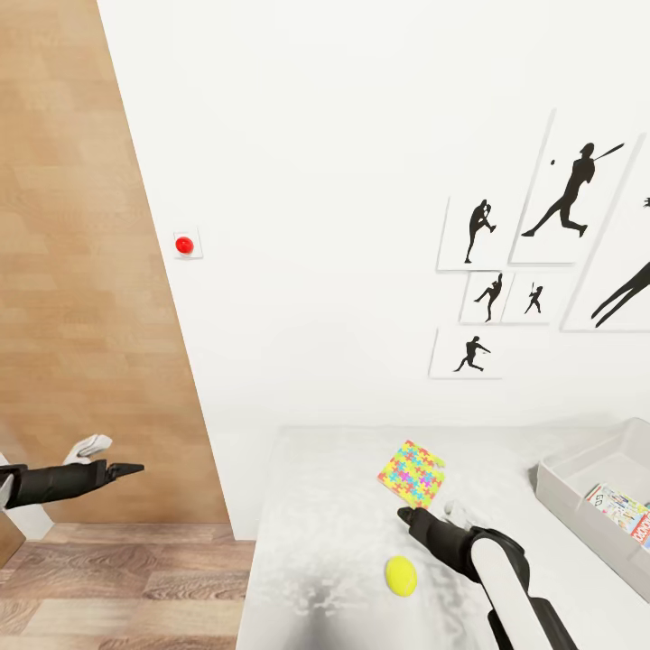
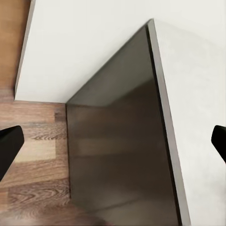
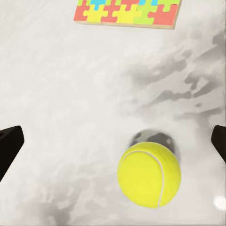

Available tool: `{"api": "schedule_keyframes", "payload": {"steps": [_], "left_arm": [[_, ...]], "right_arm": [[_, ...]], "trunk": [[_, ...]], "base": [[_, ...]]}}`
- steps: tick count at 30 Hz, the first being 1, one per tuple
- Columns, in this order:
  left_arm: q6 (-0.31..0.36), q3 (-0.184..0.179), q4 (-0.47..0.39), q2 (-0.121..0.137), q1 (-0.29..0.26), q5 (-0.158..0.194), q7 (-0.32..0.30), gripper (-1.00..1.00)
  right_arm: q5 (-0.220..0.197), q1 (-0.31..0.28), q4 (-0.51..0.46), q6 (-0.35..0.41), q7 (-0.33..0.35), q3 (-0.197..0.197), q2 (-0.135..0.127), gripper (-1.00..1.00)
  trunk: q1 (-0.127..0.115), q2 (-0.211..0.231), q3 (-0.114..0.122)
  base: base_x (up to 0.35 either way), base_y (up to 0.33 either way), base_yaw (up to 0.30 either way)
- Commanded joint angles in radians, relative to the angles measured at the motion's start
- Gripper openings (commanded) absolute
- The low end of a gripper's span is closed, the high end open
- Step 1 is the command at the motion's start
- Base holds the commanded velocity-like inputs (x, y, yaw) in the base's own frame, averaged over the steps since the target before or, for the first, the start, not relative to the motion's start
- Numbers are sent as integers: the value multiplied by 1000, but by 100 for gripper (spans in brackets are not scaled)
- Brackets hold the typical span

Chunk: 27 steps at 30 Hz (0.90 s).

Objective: Put all the toys in the child's room - the three board games (two on the bed and one on the table), the two jigsaw puzzles on the table, and the tennis ball on the table - inside the toy box on the table in the child's room.

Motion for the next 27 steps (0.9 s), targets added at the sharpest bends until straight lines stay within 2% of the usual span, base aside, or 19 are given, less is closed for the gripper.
{"api": "schedule_keyframes", "payload": {"steps": [1,6,10,16,18,22,25,27], "left_arm": [[9,1,-3,0,-1,3,3,100],[9,0,-7,0,-1,1,21,100],[10,-1,-8,-2,-1,2,63,100],[10,-2,-9,-21,-1,1,131,100],[10,-3,-9,-24,-1,1,155,100],[10,-3,-9,-28,-1,1,173,100],[10,-3,-9,-30,-1,0,177,100],[10,-4,-9,-30,-1,0,178,100]], "right_arm": [[-9,-1,-1,1,-23,2,0,100],[-10,-3,-1,1,-57,16,0,100],[-9,-4,2,1,-90,32,0,100],[-5,-11,8,-1,-127,41,1,100],[15,-14,8,-2,-136,55,4,100],[83,-27,9,-3,-170,85,17,100],[140,-33,10,-3,-202,107,46,100],[161,-34,11,-2,-217,113,66,100]], "trunk": [[1,-2,-2],[1,-2,-2],[1,-2,-2],[1,-2,-2],[1,-2,-2],[1,-2,-2],[1,-2,-2],[1,-2,-2]], "base": [[0,0,0],[-47,0,0],[-74,0,0],[-14,0,0],[-2,0,0],[0,0,0],[0,0,0],[0,0,0]]}}
